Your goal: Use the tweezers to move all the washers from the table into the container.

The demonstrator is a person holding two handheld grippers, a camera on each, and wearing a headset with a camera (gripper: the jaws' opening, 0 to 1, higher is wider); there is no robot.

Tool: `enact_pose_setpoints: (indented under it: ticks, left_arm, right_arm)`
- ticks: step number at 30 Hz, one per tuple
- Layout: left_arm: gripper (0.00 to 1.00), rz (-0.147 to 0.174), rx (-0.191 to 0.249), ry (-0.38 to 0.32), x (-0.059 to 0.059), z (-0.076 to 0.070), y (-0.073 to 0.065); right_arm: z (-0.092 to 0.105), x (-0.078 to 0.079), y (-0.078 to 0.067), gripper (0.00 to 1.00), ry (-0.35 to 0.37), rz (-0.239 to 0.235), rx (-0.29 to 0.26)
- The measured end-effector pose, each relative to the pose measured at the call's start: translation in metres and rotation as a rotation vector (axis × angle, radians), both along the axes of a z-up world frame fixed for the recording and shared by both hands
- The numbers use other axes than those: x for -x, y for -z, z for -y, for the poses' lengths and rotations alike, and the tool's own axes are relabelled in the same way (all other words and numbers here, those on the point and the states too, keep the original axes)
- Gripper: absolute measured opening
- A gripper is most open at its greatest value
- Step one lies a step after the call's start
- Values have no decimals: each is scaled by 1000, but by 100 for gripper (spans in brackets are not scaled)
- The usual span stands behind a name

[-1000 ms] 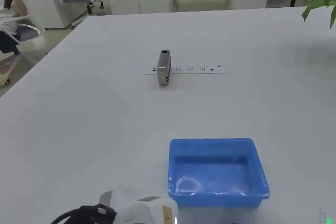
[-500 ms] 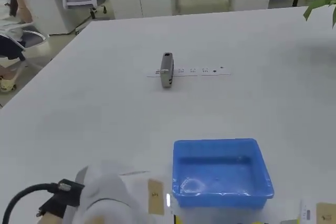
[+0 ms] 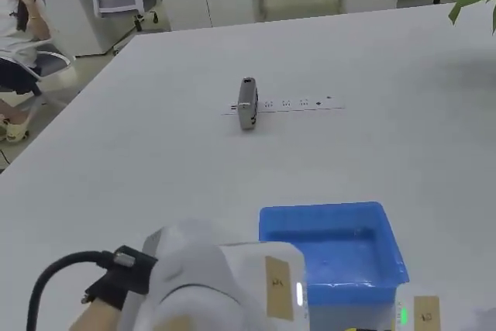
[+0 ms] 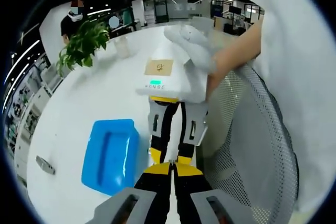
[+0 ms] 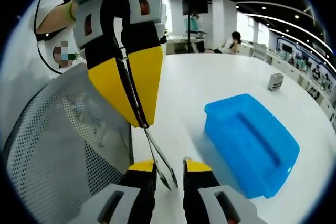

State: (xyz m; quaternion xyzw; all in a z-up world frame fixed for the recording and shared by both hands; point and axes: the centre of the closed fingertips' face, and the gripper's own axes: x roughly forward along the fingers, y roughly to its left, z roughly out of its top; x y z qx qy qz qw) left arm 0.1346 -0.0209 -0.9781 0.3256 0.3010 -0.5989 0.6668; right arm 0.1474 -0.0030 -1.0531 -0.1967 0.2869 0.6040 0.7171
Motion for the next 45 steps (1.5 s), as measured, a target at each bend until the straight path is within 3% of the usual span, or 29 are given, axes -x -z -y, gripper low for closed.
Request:
enact_pose_setpoints:
  ticks: [10,19,28,40,45]
  left_arm:
    - [0,-9,1,-4,-2,-1,-2]
    - [0,11,-14,13,-3,0,-8]
    - [0,46,-61,11,-12,-13,-14]
    - [0,34,-99,19,-23,-15,-5]
    - [0,12,-99,18,-26,-12,-2]
  right_arm:
    - [3,-1,2,13,0,-1,2]
    - [1,-1,-4,8,-8,8,-27]
    - [-20,-12,-10,8,-35,27,-53]
    - [-25,-20,-1,8,-20,3,-67]
    - [-24,-21,4,9,-11,-30,-72]
